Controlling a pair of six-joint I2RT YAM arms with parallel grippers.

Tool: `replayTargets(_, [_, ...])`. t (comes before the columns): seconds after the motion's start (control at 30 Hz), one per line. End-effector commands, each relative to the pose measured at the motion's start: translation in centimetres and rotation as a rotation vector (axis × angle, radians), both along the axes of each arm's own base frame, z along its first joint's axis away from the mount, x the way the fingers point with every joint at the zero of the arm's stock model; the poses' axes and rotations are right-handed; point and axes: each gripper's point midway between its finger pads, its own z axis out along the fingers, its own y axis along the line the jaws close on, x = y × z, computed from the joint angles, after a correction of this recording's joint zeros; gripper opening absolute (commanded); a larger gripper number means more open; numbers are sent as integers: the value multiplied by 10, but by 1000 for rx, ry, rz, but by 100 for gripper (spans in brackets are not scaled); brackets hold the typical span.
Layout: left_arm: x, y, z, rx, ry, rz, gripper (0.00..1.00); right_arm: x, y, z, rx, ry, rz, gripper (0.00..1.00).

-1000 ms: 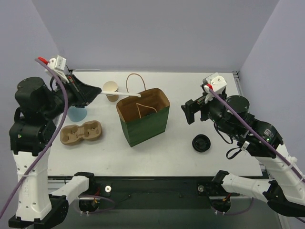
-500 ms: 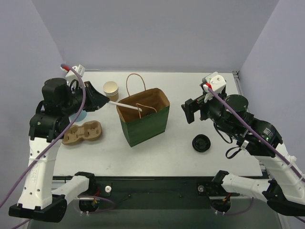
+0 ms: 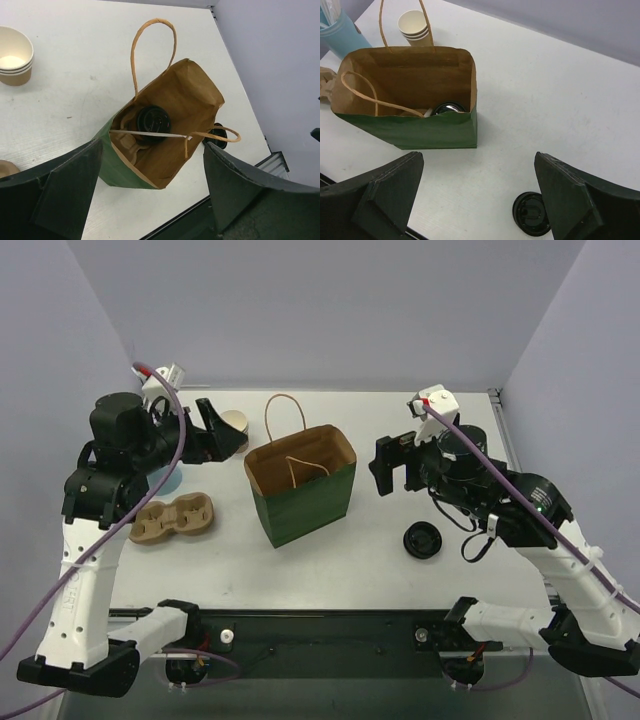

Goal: Pack the takeout coffee

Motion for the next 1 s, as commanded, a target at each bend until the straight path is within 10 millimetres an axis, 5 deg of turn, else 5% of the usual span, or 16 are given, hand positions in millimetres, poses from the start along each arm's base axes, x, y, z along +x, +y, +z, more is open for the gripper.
replayTargets(0.0, [-15,-3,26,4,-105,-56,93,-3,3,0,116,80,-68,100])
replayTargets(0.43, [-60,-5,49,-162,-305,-67,97,-7,28,-16,394,293,-205,100])
replayTargets(0.63, [-69,-4,51,-183,-302,-69,97,-9,39,-29,387,357,-189,100])
replayTargets(0.97, [-72,-2,52,-161,-302,-66,97,-5,37,-25,383,333,-198,100])
